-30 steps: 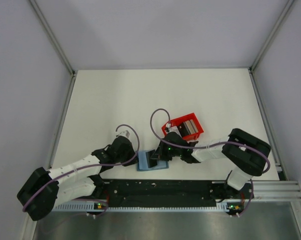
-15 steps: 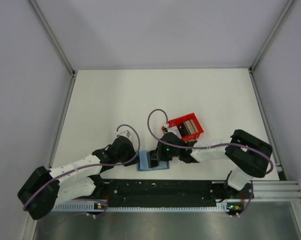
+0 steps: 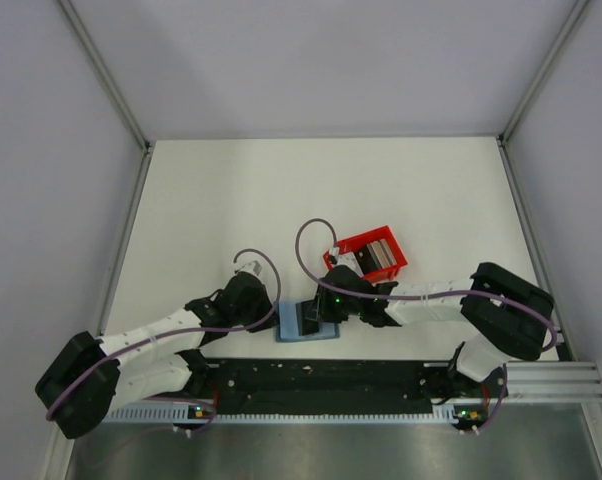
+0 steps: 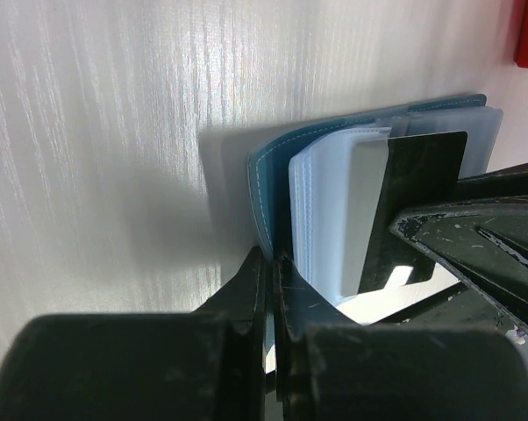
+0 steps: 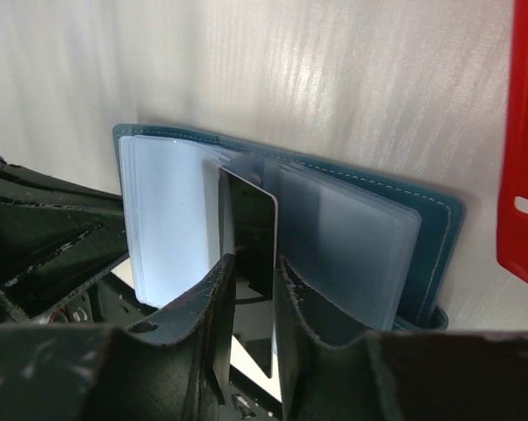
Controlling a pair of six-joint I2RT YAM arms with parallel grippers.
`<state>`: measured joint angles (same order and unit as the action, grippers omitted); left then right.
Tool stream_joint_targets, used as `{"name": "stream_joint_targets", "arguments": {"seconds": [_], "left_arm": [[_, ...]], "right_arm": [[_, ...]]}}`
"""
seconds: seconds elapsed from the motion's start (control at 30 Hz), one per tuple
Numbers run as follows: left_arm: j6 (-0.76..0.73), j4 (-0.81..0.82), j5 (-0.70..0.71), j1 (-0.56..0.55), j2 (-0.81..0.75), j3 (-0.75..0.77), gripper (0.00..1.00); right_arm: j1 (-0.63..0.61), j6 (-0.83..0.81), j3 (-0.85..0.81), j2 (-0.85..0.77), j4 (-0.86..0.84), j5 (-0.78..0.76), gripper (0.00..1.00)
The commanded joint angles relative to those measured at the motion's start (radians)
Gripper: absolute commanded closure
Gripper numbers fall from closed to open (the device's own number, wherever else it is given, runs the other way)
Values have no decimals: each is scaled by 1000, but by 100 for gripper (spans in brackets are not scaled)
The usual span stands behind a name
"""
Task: Put the credit cards into the card holder
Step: Insert the credit card into the card holder.
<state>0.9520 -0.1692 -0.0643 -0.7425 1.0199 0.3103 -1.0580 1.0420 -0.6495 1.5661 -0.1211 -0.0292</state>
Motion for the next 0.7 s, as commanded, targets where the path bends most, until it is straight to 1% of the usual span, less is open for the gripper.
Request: {"name": "stream_joint_targets", "arguments": {"seconds": [0.0,0.27,0.67], "left_arm": [[-18,-62,44,0,20,-34,100],[-18,-61,43,0,19,-37,100],[-22,-59,43,0,20,-40,100]], "right_arm": [[-11,-63,21,-11,138,-60,79],[-30,-69,1,-3,150,-58,79],[-31,-56,-21,-6,219,-87,67]]}}
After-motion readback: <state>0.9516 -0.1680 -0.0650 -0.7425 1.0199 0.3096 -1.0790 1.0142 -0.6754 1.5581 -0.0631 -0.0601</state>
